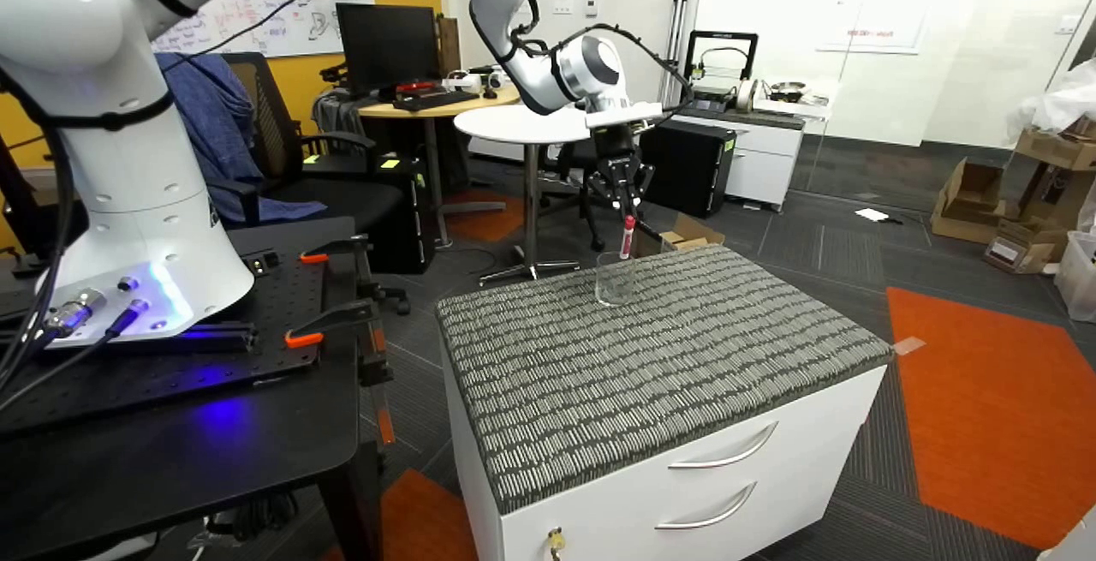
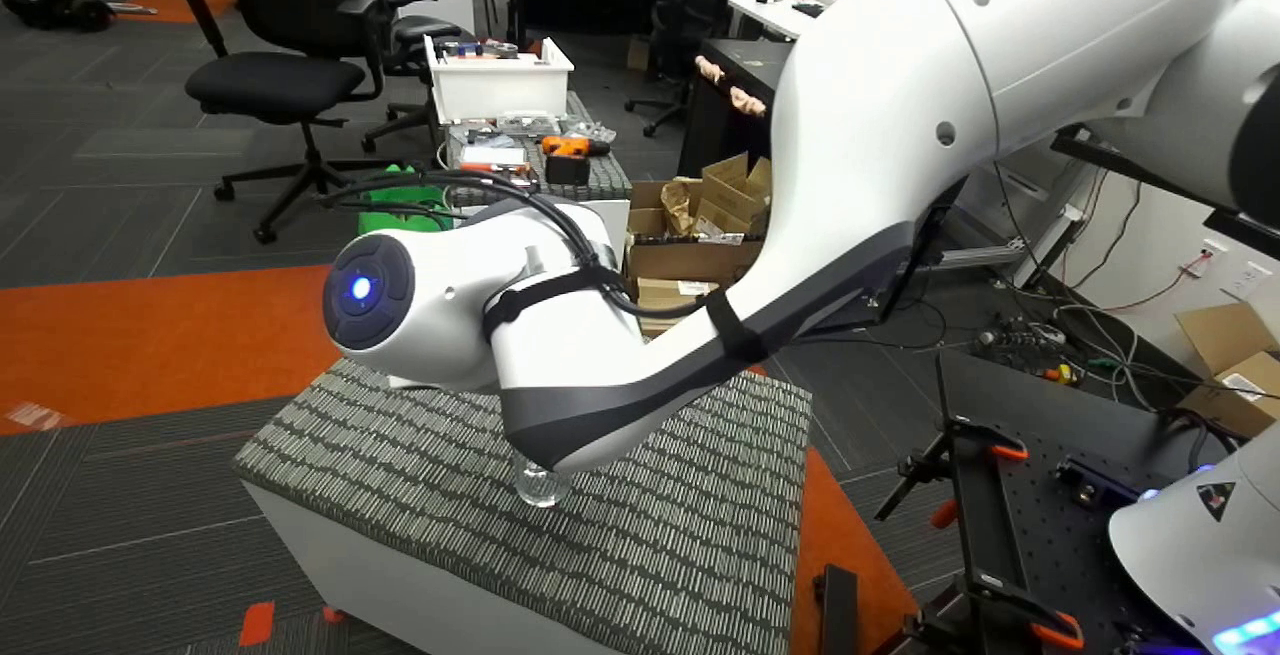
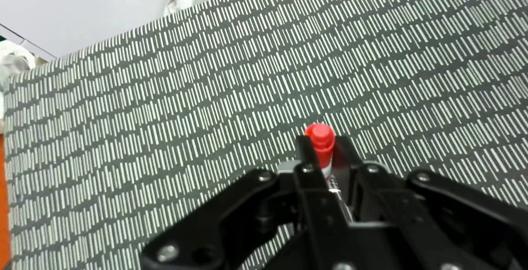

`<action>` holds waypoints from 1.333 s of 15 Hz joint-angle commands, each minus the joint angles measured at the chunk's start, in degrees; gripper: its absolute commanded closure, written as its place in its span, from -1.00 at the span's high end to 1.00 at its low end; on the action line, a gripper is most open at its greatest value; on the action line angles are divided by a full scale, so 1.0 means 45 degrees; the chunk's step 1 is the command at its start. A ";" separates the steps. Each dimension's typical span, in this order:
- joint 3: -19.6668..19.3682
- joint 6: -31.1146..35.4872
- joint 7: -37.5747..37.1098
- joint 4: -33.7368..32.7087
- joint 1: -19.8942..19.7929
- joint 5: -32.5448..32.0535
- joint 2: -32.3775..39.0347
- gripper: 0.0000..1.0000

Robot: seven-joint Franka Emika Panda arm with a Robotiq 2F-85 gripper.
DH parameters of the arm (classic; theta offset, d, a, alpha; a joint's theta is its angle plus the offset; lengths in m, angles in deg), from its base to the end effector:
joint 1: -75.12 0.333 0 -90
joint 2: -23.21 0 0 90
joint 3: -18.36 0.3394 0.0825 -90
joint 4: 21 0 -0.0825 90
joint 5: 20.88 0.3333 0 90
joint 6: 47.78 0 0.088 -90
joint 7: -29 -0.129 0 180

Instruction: Remove the marker from the glass.

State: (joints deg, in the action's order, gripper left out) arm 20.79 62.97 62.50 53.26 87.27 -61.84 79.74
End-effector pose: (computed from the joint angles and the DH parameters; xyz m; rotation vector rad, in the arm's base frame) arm 0.6810 0.1093 0.1596 2.1167 1.4592 -0.5618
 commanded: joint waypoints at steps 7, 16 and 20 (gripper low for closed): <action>-0.0269 0.0223 -0.2519 0.3225 -0.0717 0.0007 -0.2786 -0.91; -0.0836 0.2602 -0.5661 0.3410 -0.1944 0.0101 -0.2024 -0.91; -0.1686 0.5406 -0.8324 0.3185 -0.1779 -0.0226 -0.1022 -0.91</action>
State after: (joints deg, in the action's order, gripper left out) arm 16.02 80.17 33.05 67.88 78.02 -61.96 72.72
